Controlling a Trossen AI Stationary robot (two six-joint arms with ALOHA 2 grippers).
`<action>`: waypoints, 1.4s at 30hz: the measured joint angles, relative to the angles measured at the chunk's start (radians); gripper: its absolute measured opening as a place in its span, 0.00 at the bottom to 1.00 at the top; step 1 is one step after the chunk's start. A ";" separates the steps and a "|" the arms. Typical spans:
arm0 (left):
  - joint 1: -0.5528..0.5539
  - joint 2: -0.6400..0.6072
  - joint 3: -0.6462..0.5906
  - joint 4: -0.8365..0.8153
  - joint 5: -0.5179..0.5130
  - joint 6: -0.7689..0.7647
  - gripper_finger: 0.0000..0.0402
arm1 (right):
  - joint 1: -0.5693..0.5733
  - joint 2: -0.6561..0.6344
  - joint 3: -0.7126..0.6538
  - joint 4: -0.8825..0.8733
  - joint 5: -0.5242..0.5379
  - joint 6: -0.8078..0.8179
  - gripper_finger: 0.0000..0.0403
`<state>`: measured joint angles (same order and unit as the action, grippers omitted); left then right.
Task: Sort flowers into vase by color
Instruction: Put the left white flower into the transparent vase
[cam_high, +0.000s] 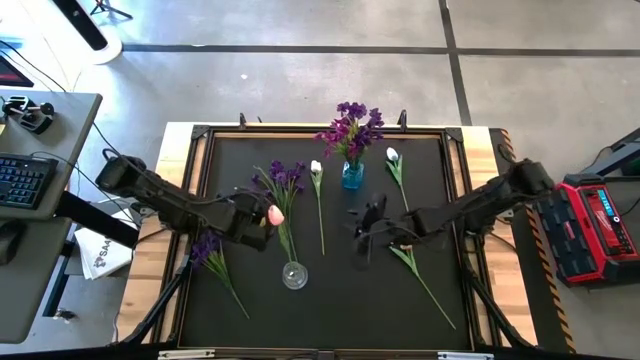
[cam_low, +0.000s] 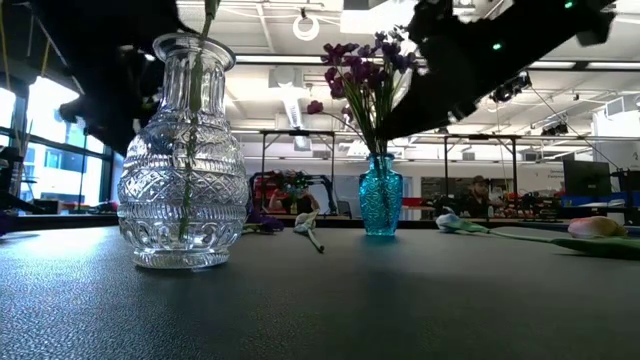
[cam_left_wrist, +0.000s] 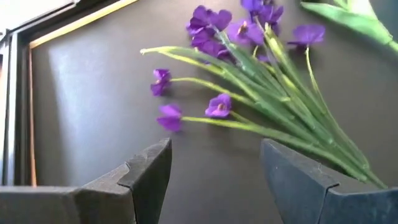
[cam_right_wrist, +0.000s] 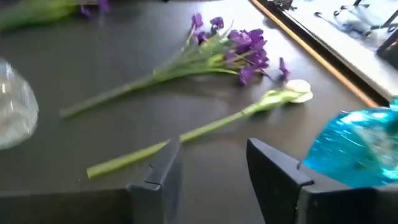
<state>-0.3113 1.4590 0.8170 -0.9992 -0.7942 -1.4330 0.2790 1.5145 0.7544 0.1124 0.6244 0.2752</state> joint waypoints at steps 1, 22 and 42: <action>-0.012 0.000 -0.001 -0.018 0.000 -0.021 0.58 | -0.012 0.015 0.000 0.035 -0.022 0.007 0.40; -0.144 0.000 -0.003 -0.055 -0.047 -0.110 0.58 | -0.243 0.525 0.482 -0.273 -0.086 0.058 0.61; -0.143 0.000 -0.003 -0.050 -0.081 -0.110 0.58 | -0.394 0.543 0.489 -0.220 -0.342 0.085 0.16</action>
<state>-0.4545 1.4586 0.8143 -1.0489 -0.8747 -1.5425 -0.1153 2.0575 1.2434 -0.1078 0.2824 0.3607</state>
